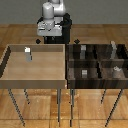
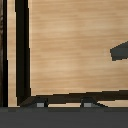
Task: Place the milk carton into the appropriate compartment.
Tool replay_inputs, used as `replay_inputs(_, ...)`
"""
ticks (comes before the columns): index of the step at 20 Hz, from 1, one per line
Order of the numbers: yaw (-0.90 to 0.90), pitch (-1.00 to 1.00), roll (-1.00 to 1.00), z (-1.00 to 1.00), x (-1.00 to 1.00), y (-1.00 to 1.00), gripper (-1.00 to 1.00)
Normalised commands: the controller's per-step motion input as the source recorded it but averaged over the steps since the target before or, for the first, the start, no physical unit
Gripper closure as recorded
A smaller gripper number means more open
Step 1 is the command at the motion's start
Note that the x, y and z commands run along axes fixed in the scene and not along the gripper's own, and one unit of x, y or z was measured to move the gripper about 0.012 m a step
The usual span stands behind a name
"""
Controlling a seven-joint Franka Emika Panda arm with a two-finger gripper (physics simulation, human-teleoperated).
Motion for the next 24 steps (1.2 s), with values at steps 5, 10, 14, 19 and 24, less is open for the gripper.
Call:
replay_inputs(5,0.00,0.00,0.00,0.00,0.00,0.00,-1.00)
replay_inputs(10,0.00,0.00,0.00,0.00,0.00,0.00,-1.00)
replay_inputs(14,0.00,0.00,0.00,0.00,0.25,0.00,-1.00)
replay_inputs(19,0.00,0.00,0.00,0.00,1.00,0.00,-1.00)
replay_inputs(24,0.00,0.00,-0.27,0.00,0.40,0.00,-1.00)
